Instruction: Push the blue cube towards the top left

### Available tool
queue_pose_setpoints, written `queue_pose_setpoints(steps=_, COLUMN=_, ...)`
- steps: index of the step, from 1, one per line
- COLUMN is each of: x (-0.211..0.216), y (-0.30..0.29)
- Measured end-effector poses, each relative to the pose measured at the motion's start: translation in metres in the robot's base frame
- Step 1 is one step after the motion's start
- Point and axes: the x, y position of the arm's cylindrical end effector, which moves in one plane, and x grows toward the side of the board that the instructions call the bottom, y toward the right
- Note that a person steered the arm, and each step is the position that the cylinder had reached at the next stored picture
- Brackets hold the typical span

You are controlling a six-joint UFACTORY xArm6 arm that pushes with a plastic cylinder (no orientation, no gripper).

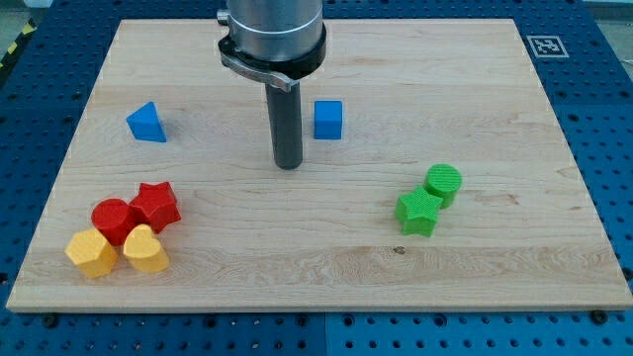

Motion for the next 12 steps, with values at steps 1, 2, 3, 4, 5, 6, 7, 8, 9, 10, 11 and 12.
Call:
queue_pose_setpoints(steps=1, x=-0.005, y=0.0)
queue_pose_setpoints(steps=2, x=-0.023, y=0.0)
queue_pose_setpoints(steps=3, x=-0.048, y=-0.003)
queue_pose_setpoints(steps=4, x=-0.067, y=-0.009)
queue_pose_setpoints(steps=5, x=-0.078, y=-0.009)
queue_pose_setpoints(steps=6, x=-0.125, y=-0.006)
queue_pose_setpoints(steps=7, x=-0.127, y=0.051)
queue_pose_setpoints(steps=8, x=-0.097, y=0.112)
queue_pose_setpoints(steps=9, x=-0.079, y=0.129)
queue_pose_setpoints(steps=10, x=-0.073, y=0.126)
queue_pose_setpoints(steps=11, x=-0.051, y=0.094)
queue_pose_setpoints(steps=12, x=-0.046, y=0.046)
